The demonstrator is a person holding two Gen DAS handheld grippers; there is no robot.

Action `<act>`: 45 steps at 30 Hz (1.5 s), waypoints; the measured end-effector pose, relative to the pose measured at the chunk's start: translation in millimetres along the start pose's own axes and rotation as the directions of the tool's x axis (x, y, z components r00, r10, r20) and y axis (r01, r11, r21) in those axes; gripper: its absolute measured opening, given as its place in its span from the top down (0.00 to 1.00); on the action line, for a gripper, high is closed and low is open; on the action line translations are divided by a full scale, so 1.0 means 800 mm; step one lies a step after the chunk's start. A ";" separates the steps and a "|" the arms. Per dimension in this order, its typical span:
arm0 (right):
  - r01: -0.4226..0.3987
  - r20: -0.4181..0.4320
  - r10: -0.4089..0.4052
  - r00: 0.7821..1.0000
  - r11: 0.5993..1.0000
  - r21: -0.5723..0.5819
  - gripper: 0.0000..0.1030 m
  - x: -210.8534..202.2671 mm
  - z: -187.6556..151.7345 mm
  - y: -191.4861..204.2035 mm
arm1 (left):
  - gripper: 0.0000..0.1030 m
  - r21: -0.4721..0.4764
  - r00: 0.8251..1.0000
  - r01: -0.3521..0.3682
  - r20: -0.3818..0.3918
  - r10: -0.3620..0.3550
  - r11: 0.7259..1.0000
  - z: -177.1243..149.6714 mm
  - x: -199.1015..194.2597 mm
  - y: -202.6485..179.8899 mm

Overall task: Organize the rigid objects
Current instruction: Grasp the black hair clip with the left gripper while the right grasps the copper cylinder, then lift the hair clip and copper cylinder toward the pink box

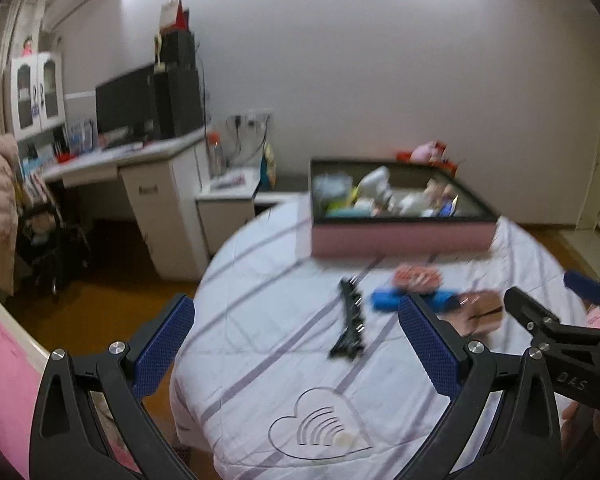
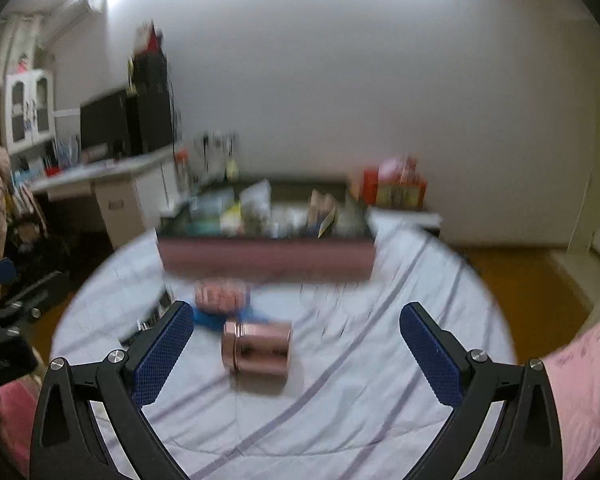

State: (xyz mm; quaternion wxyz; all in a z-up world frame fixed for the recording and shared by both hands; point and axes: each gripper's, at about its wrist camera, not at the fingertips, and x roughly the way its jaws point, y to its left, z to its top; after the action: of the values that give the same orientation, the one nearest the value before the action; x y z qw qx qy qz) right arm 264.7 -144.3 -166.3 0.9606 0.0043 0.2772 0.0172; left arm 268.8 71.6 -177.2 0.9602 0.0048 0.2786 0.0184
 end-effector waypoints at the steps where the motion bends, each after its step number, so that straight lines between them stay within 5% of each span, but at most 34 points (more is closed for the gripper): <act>1: -0.004 -0.040 0.005 0.999 1.000 0.007 0.00 0.016 -0.005 0.001 | 0.00 0.001 1.000 0.001 -0.016 -0.001 1.000 -0.003 0.006 0.002; 11: -0.021 -0.194 0.021 0.981 1.000 0.007 0.04 0.088 -0.004 0.003 | 0.00 0.007 0.987 0.054 -0.154 -0.052 0.999 -0.020 0.072 -0.007; 15: -0.104 -0.246 0.101 0.964 0.995 0.000 0.46 0.099 -0.006 0.000 | 0.00 0.043 0.981 0.062 -0.185 -0.053 0.997 -0.017 0.089 -0.024; 25: -0.084 -0.250 0.072 0.966 0.996 -0.038 0.46 0.090 -0.010 -0.032 | 0.00 0.074 0.945 0.077 -0.324 -0.049 0.994 -0.013 0.147 -0.046; 28: -0.083 -0.252 0.071 0.965 0.996 -0.040 0.46 0.096 -0.008 -0.031 | 0.18 0.072 0.944 0.104 -0.321 -0.076 0.992 -0.010 0.147 -0.046; 30: -0.081 -0.264 0.066 0.962 0.996 -0.045 0.46 0.101 -0.009 -0.029 | 0.47 0.070 0.949 0.118 -0.302 -0.092 0.990 -0.009 0.142 -0.046; 33: -0.086 -0.271 0.073 0.960 0.996 -0.037 0.46 0.103 -0.009 -0.030 | 0.77 0.055 0.951 0.141 -0.287 -0.120 0.989 -0.008 0.137 -0.043; 45: -0.110 -0.273 0.099 0.957 0.994 -0.023 0.47 0.108 -0.010 -0.031 | 0.81 0.070 0.947 0.173 -0.285 -0.146 0.982 -0.011 0.123 -0.047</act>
State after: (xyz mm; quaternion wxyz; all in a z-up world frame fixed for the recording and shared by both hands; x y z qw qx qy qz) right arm 334.6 -165.6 -219.6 0.9112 -0.0017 0.4054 0.0735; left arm 348.3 38.1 -237.6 0.9084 0.0250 0.4111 -0.0719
